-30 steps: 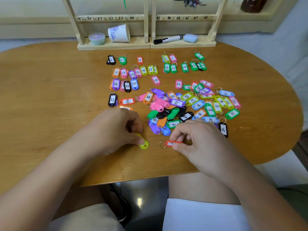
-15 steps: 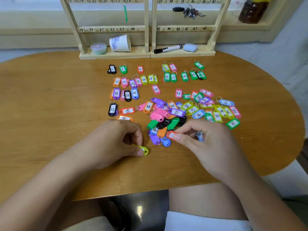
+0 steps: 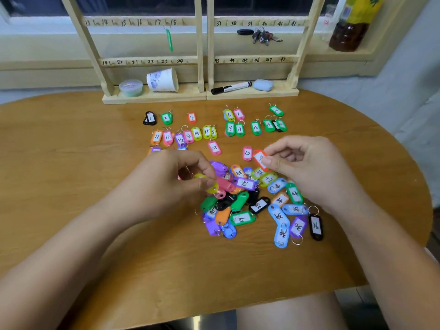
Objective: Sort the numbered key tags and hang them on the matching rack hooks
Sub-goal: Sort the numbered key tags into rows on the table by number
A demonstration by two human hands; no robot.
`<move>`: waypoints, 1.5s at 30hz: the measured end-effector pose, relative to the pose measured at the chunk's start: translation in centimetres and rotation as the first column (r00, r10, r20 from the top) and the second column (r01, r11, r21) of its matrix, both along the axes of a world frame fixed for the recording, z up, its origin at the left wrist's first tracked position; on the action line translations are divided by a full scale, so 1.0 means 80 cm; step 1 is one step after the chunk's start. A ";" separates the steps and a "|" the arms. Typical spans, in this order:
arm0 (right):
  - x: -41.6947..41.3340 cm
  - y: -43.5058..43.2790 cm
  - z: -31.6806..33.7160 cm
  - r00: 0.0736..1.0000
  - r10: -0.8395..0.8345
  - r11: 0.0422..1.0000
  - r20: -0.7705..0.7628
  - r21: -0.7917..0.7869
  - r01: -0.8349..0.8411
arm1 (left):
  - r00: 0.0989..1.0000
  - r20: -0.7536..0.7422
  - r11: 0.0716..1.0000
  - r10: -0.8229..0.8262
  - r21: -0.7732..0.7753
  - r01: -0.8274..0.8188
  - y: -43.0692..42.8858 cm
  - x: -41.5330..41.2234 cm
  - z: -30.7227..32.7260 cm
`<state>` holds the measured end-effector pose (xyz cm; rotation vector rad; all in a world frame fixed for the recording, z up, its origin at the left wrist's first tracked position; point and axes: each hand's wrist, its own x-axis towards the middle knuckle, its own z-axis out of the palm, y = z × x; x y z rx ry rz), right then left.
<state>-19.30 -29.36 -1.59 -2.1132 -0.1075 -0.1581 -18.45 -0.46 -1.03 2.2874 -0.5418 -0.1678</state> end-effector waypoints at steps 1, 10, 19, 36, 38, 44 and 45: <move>0.015 -0.008 0.002 1.000 -0.014 1.000 -0.010 0.019 0.014 | 1.000 0.006 1.000 0.011 -0.007 -0.010 -0.005 0.006 0.001; 0.144 -0.078 -0.020 0.957 -0.265 0.964 -0.122 -0.009 0.265 | 0.980 -0.112 0.961 0.162 -0.207 -0.183 -0.036 0.049 0.003; 0.155 -0.078 -0.053 0.955 -0.266 0.961 -0.135 -0.115 0.251 | 0.936 -0.205 0.848 0.287 -0.400 -0.348 -0.041 0.055 -0.019; 0.143 -0.074 -0.062 0.973 -0.226 0.951 0.036 -0.207 0.229 | 0.935 -0.232 0.881 0.267 -0.335 -0.335 -0.036 0.085 -0.021; 0.142 -0.075 -0.064 0.979 -0.202 0.955 0.040 -0.216 0.205 | 0.950 -0.187 0.909 0.249 -0.292 -0.296 -0.037 0.095 -0.018; 0.142 -0.076 -0.067 0.980 -0.183 0.961 0.077 -0.197 0.195 | 0.968 -0.079 0.934 0.237 -0.254 -0.249 -0.052 0.151 -0.011; 0.142 -0.076 -0.068 0.980 -0.182 0.961 0.080 -0.195 0.194 | 0.969 -0.063 0.936 0.238 -0.251 -0.246 -0.056 0.165 -0.009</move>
